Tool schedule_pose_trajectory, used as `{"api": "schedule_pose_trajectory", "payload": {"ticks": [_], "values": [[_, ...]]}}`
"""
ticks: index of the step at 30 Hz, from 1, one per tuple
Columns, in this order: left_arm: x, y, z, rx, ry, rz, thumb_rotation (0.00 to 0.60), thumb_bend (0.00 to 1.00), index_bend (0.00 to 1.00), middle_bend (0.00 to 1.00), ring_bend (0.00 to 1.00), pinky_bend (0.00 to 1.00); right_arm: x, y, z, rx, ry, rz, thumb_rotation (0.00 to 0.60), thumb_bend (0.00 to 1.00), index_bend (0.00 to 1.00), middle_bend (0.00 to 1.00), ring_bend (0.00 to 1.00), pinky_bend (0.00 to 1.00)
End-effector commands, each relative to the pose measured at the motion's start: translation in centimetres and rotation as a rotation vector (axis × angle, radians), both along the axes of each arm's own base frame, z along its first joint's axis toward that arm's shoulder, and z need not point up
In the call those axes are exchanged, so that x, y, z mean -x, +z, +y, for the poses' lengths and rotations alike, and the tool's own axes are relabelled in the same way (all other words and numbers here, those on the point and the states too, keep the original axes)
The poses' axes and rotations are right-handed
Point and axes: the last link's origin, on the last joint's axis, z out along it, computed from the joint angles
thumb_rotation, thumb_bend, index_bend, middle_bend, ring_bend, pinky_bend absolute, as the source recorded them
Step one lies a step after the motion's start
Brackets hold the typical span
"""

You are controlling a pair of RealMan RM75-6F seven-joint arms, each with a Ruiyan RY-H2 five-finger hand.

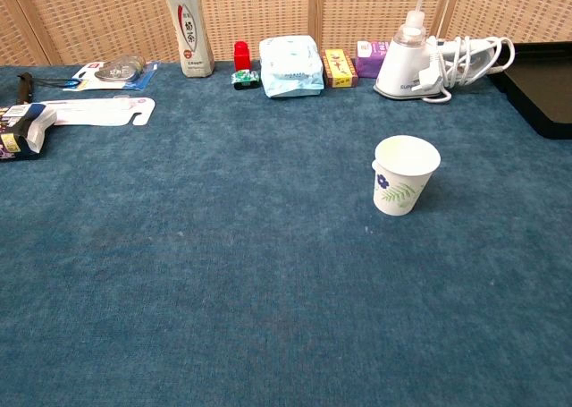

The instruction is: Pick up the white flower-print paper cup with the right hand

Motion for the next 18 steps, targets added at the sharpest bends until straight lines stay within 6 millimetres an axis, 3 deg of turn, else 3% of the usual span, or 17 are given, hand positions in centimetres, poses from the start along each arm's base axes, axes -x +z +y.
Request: {"api": "schedule_pose_trajectory", "payload": {"ticks": [1, 8, 18], "values": [[0.0, -0.1, 0.1, 0.002, 0.000, 0.001, 0.367, 0.23, 0.07, 0.13, 0.06, 0.13, 0.0, -0.1, -0.1, 0.000, -0.002, -0.001, 0.508, 0.26, 0.33, 0.23, 0.18, 0.09], [-0.2, -0.2, 0.4, 0.004, -0.006, 0.003, 0.363, 0.23, 0.07, 0.13, 0.06, 0.13, -0.8, -0.4, -0.3, -0.024, 0.018, -0.052, 0.513, 0.26, 0.27, 0.23, 0.18, 0.09], [-0.8, -0.2, 1.2, 0.011, -0.028, 0.012, 0.369, 0.23, 0.07, 0.13, 0.06, 0.13, -5.0, -2.3, -2.6, -0.175, 0.113, -0.216, 0.508, 0.26, 0.23, 0.20, 0.18, 0.09]]}}
